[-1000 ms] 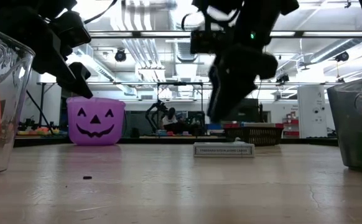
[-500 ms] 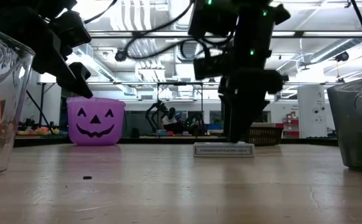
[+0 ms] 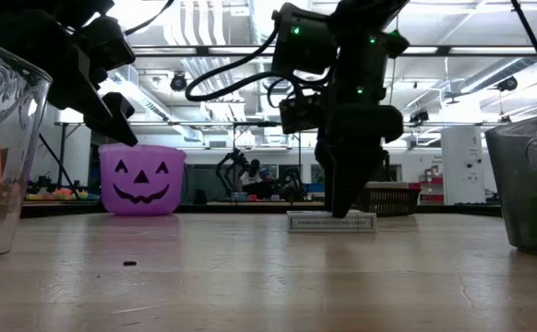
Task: Pick & Place Toys
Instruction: Put the blue playing card into the basket bin
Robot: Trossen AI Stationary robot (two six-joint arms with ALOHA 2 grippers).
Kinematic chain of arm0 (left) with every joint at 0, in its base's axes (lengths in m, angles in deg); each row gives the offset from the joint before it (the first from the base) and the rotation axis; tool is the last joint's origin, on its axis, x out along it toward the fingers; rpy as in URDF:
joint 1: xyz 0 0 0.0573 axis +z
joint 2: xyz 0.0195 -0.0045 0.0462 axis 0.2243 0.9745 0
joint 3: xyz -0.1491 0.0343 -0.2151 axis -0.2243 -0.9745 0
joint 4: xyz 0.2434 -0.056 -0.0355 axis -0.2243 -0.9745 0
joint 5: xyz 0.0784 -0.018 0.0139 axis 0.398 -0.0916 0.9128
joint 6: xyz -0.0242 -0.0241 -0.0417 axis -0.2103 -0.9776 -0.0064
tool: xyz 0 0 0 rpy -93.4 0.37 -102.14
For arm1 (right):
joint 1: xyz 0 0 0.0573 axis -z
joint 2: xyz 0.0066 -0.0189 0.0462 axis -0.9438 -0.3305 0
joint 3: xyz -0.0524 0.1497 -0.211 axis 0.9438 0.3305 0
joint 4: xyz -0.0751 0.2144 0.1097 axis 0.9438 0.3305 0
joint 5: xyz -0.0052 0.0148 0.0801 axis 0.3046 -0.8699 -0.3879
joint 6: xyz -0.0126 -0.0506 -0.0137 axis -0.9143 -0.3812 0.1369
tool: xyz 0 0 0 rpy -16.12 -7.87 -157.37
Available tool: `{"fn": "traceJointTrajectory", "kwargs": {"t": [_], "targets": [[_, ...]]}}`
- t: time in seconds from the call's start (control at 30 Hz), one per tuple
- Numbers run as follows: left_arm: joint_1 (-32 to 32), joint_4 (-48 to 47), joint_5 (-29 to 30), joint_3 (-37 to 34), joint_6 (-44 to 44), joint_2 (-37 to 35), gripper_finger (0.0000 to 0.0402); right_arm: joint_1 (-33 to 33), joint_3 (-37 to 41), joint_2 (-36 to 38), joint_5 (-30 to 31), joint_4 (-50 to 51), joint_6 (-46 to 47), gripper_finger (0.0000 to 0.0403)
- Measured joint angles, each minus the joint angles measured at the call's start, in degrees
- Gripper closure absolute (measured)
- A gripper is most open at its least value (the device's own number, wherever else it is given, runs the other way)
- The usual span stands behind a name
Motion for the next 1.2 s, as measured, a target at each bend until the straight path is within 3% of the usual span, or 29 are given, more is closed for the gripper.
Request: {"fn": "traceJointTrajectory", "kwargs": {"t": [0.5,0.77,1.2], "targets": [[0.0,0.0,0.0,0.0,0.0,0.0,0.0078,1.0,1.2,-3.8,-1.1,-3.7,-2.0,0.0038],[0.0,0.0,0.0,0.0,0.0,0.0,0.0078,-0.4,1.3,-3.6,3.1,-3.4,-0.1,0.0106],[0.0,0.0,0.0,0.0,0.0,0.0,0.0078,-2.9,1.5,-2.3,4.7,-3.4,-1.5,0.0105]]}}
